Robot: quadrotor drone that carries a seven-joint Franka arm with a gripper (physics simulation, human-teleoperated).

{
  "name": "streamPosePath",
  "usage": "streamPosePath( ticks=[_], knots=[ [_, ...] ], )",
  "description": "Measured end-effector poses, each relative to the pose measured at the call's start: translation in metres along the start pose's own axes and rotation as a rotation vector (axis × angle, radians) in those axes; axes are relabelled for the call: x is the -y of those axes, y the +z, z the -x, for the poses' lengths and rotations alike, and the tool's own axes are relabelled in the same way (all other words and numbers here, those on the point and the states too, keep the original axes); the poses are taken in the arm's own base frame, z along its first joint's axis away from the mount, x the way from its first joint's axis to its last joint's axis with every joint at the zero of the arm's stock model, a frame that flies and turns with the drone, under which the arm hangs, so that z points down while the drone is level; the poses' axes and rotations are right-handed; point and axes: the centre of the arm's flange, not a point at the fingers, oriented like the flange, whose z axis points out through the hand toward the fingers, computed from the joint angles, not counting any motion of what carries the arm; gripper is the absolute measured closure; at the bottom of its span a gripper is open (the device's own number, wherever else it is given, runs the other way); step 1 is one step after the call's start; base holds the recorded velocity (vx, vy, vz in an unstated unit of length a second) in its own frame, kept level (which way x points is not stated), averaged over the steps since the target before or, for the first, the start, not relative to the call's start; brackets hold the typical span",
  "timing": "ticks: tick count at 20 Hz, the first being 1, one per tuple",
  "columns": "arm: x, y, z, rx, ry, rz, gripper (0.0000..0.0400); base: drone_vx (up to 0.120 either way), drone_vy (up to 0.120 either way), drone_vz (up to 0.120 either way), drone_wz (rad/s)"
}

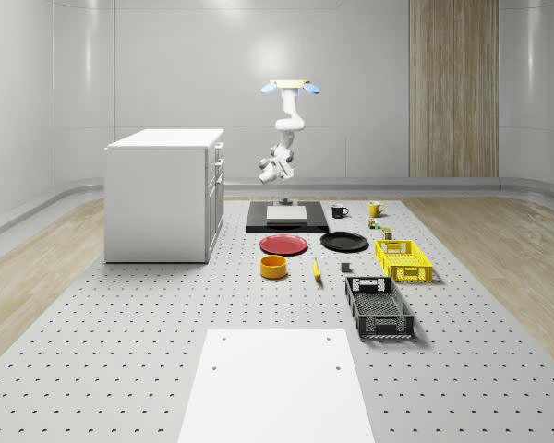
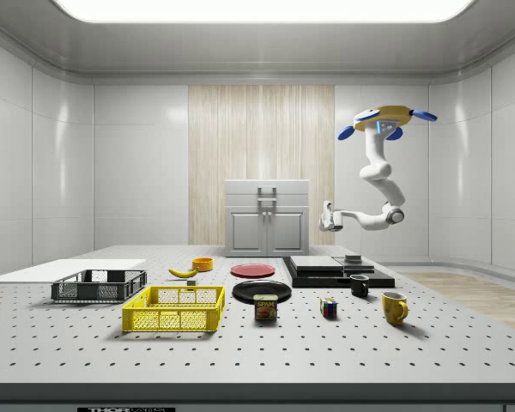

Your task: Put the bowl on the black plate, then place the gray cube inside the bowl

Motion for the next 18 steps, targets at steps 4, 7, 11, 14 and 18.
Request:
streamPosePath(
  ticks=[4, 7, 11, 14, 18],
  knots=[
    [0.044, 0.023, 0.045, -0.482, -0.015, 0.484, 0.0000, 0.120, 0.000, -0.120, 0.000],
    [0.062, 0.057, 0.064, -0.796, -0.025, 0.800, 0.0000, 0.120, 0.000, -0.120, 0.000],
    [0.068, 0.094, 0.072, -1.071, -0.036, 1.074, 0.0000, 0.120, 0.000, -0.120, 0.000],
    [0.068, 0.111, 0.072, -1.188, -0.042, 1.189, 0.0000, 0.120, 0.000, -0.120, 0.000],
    [0.067, 0.122, 0.071, -1.274, -0.047, 1.272, 0.0000, 0.120, -0.100, -0.120, 0.000]
  ],
)
